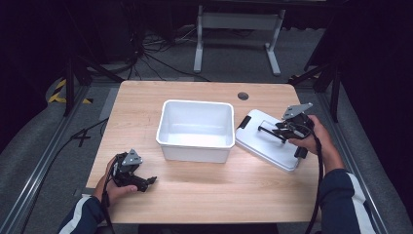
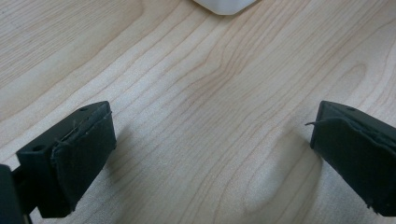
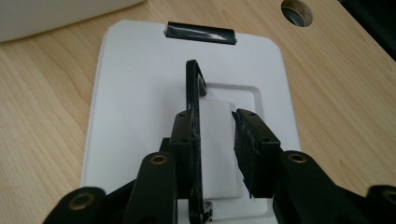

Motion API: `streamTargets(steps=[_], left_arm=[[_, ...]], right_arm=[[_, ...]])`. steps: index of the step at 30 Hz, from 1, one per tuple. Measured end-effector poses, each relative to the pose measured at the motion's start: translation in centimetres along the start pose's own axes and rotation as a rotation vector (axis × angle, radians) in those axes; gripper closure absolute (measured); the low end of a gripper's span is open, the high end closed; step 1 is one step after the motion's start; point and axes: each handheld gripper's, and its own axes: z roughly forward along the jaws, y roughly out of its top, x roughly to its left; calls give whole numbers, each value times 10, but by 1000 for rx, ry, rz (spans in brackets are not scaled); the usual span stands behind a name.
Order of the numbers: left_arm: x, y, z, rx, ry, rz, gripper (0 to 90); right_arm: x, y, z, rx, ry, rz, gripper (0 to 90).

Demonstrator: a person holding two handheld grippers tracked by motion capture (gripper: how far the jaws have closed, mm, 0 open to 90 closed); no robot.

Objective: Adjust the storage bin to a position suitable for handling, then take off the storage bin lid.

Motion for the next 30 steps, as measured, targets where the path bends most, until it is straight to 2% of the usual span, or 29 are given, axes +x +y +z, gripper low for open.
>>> streamTargets(steps=[6, 12, 14, 15, 21, 30], left_arm=[[0, 0, 0, -1, -1, -7, 7], [0, 0, 0, 0, 1, -3, 7], [0, 0, 0, 0, 1, -3, 7], [0, 0, 0, 0, 1, -2, 7], [0, 0, 0, 0, 0, -6, 7], [-1, 0, 0, -1, 0, -6, 7]], right_arm=[[10, 4, -8, -19, 10, -10, 633], [17, 5, -17, -38, -4, -6, 595], [20, 3, -20, -47, -3, 1, 573], [21, 2, -22, -50, -22, -2, 563], [31, -5, -34, -69, -30, 10, 510], [40, -18, -47, -83, -40, 13, 494]])
